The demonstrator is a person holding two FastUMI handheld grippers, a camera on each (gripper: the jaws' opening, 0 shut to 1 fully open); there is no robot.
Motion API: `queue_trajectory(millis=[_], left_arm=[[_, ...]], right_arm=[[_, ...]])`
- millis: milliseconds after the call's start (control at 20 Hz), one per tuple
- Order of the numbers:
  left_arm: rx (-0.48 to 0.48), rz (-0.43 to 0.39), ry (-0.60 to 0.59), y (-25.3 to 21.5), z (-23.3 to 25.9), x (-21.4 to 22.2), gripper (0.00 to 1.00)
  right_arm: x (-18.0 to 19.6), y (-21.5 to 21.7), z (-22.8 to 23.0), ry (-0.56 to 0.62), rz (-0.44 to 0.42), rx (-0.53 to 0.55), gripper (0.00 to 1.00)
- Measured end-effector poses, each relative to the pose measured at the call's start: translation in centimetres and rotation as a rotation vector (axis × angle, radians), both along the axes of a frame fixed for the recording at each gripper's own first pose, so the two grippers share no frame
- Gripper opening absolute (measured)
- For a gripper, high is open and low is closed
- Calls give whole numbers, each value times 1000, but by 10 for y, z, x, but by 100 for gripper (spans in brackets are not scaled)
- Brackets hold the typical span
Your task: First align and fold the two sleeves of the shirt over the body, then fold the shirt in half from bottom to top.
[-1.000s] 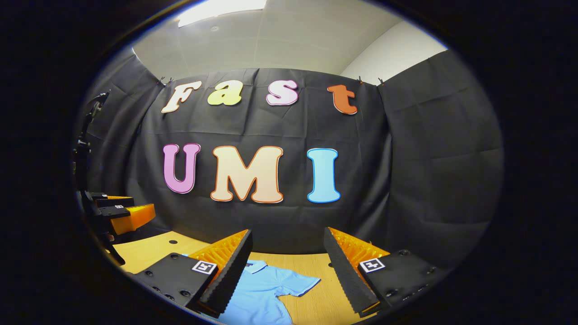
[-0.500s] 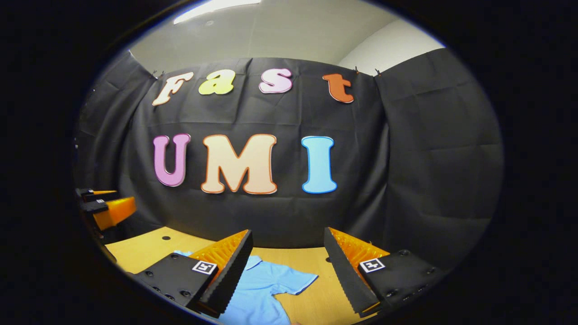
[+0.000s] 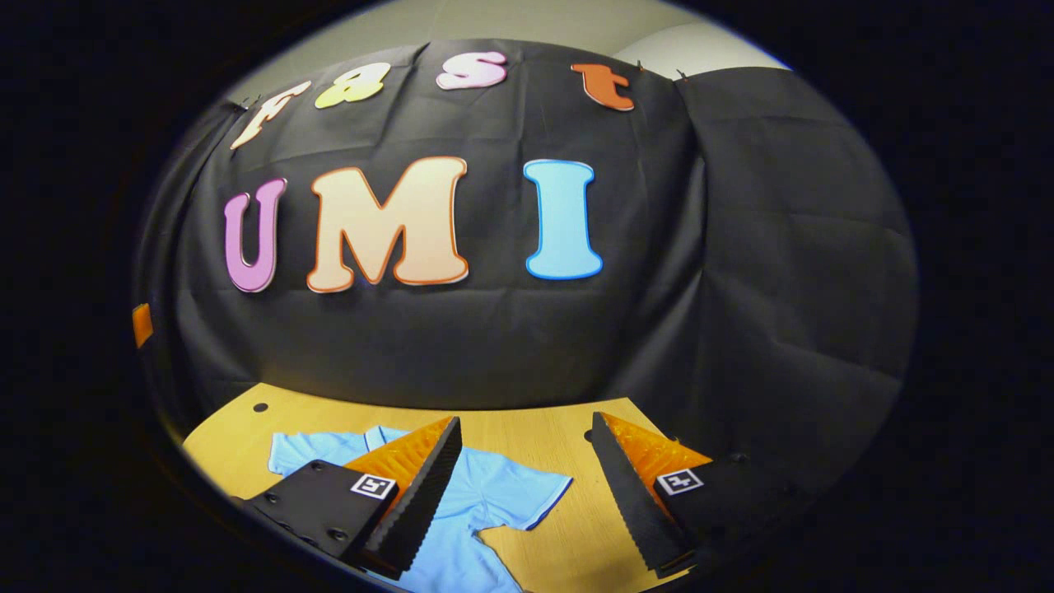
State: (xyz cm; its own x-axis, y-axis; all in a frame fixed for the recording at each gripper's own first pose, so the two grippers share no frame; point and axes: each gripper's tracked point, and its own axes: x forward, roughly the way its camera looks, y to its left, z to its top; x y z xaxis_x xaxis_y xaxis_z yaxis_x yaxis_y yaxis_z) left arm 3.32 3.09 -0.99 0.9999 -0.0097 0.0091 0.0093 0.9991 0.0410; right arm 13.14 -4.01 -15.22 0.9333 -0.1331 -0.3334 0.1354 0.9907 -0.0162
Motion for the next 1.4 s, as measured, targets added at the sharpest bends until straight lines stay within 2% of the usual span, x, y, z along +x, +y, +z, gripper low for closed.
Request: queue_trajectory(millis=[400, 950, 1300, 1400], left_arm=[[29, 27, 47, 27, -18, 24, 95], [41, 61, 116, 53, -43, 43, 95], [42, 105, 165, 75, -62, 49, 95], [39, 108, 179, 76, -67, 50, 95]], right_arm=[[43, -14, -98, 171, -51, -24, 99], [59, -25, -231, 430, -109, -16, 99], [51, -37, -279, 564, -184, 30, 99], [54, -36, -281, 562, -188, 60, 99]])
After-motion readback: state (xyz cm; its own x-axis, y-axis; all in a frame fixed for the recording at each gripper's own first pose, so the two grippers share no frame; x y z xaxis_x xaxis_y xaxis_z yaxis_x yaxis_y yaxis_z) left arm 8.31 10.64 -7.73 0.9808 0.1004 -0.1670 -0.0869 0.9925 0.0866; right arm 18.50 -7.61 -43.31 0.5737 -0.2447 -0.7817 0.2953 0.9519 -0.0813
